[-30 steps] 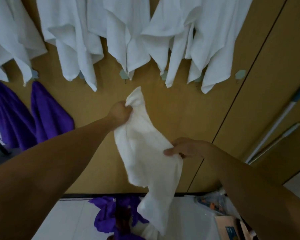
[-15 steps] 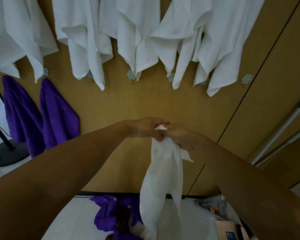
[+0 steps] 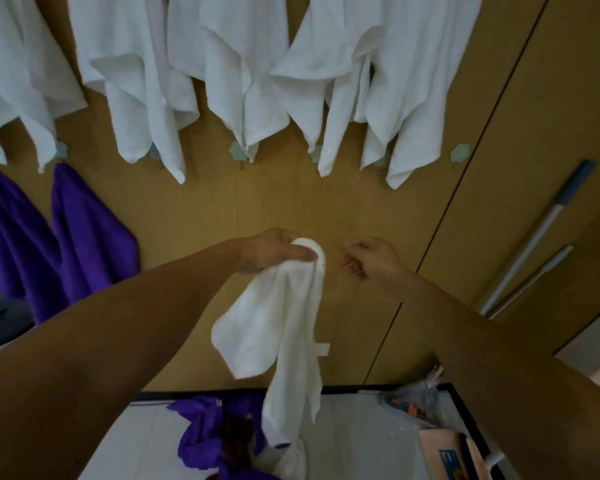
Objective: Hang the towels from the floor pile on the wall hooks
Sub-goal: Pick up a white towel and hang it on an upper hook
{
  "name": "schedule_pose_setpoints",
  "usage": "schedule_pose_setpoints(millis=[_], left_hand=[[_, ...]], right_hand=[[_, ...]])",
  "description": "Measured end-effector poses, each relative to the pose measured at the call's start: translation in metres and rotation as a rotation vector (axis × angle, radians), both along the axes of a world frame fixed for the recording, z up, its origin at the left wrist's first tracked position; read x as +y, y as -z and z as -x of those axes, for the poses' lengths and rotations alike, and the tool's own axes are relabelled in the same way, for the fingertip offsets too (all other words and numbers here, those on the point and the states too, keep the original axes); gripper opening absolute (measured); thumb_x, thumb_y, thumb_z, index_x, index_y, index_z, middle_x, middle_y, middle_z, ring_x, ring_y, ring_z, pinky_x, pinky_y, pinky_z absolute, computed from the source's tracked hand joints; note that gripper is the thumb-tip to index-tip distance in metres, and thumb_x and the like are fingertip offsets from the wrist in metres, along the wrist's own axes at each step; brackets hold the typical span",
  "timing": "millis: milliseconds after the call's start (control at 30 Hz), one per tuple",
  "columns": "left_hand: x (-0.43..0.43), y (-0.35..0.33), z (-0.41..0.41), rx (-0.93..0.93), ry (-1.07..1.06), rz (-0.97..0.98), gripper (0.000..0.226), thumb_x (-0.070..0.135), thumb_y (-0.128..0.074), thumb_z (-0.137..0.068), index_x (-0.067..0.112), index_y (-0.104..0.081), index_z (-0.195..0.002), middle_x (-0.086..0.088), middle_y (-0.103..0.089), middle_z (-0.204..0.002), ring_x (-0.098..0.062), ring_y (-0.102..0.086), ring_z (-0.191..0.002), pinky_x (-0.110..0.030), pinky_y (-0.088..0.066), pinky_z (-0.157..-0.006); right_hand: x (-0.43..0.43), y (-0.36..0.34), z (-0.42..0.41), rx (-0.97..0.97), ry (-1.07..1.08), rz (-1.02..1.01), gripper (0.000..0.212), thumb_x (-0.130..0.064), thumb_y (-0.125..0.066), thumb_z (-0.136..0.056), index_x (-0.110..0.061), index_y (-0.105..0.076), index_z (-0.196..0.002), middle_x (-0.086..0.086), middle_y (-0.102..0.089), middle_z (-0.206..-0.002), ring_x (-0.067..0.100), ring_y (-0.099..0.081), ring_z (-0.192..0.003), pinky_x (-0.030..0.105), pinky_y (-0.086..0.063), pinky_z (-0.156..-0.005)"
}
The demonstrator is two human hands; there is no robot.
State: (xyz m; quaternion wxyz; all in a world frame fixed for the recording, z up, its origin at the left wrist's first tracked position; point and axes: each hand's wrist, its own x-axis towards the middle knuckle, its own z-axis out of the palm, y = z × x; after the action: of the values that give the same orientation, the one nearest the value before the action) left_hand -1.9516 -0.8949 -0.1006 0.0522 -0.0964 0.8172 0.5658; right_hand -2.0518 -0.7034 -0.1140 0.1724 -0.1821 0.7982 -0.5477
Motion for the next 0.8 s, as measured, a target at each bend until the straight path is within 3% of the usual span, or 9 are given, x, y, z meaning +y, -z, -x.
schedule_pose_setpoints(millis=[100,200,333,467,667,800], left_hand=[[0.003,-0.002,0.000,-0.029,-0.018,-0.042,0.033,0.030,-0.070,-0.083,0.012,-0.069,-0.109,-0.010,-0.072,-0.102,-0.026,-0.070,-0.093,-0.038,-0.057,-0.083],[0.001,-0.004,-0.001,-0.035,-0.064,-0.128,0.034,0.025,-0.066,-0.084,0.007,-0.066,-0.113,-0.014,-0.071,-0.106,-0.030,-0.068,-0.097,-0.042,-0.055,-0.087],[-0.001,-0.005,-0.005,-0.036,-0.111,-0.150,0.032,0.025,-0.063,-0.083,0.009,-0.067,-0.110,-0.012,-0.072,-0.104,-0.030,-0.069,-0.098,-0.043,-0.054,-0.089],[0.001,-0.005,-0.009,-0.023,-0.153,-0.161,0.026,0.023,-0.062,-0.084,0.011,-0.067,-0.106,-0.012,-0.072,-0.104,-0.030,-0.068,-0.098,-0.042,-0.054,-0.090],[-0.002,-0.006,-0.012,-0.020,-0.220,-0.211,0.029,0.025,-0.065,-0.080,0.007,-0.069,-0.104,-0.015,-0.072,-0.099,-0.032,-0.069,-0.091,-0.041,-0.054,-0.084],[0.000,-0.008,-0.016,-0.086,-0.206,-0.279,0.036,0.025,-0.063,-0.078,0.004,-0.067,-0.108,-0.016,-0.072,-0.103,-0.034,-0.068,-0.096,-0.044,-0.052,-0.091]], right_hand=[[-0.005,-0.008,-0.015,-0.018,-0.150,0.046,0.032,-0.042,-0.060,-0.091,-0.013,-0.069,-0.102,0.001,-0.073,-0.093,0.014,-0.068,-0.082,0.026,-0.051,-0.070],[-0.008,-0.005,-0.021,0.024,-0.302,0.006,0.025,-0.025,-0.076,-0.080,-0.020,-0.068,-0.103,-0.001,-0.072,-0.099,0.013,-0.068,-0.091,0.029,-0.054,-0.081],[-0.013,0.000,-0.025,0.045,-0.274,0.075,0.031,-0.005,-0.079,-0.075,-0.014,-0.064,-0.101,0.006,-0.069,-0.090,0.012,-0.067,-0.078,0.023,-0.054,-0.067],[-0.018,0.001,-0.030,0.092,-0.190,0.105,0.028,-0.006,-0.076,-0.078,-0.008,-0.061,-0.101,0.006,-0.067,-0.080,0.014,-0.064,-0.073,0.026,-0.053,-0.069],[-0.019,0.000,-0.033,0.134,-0.174,0.160,0.030,-0.005,-0.075,-0.079,-0.017,-0.058,-0.100,0.011,-0.066,-0.085,0.014,-0.062,-0.072,0.026,-0.051,-0.067],[-0.019,-0.001,-0.037,0.125,-0.179,0.213,0.018,0.000,-0.069,-0.084,-0.007,-0.065,-0.099,0.008,-0.067,-0.083,0.015,-0.063,-0.075,0.028,-0.053,-0.070]])
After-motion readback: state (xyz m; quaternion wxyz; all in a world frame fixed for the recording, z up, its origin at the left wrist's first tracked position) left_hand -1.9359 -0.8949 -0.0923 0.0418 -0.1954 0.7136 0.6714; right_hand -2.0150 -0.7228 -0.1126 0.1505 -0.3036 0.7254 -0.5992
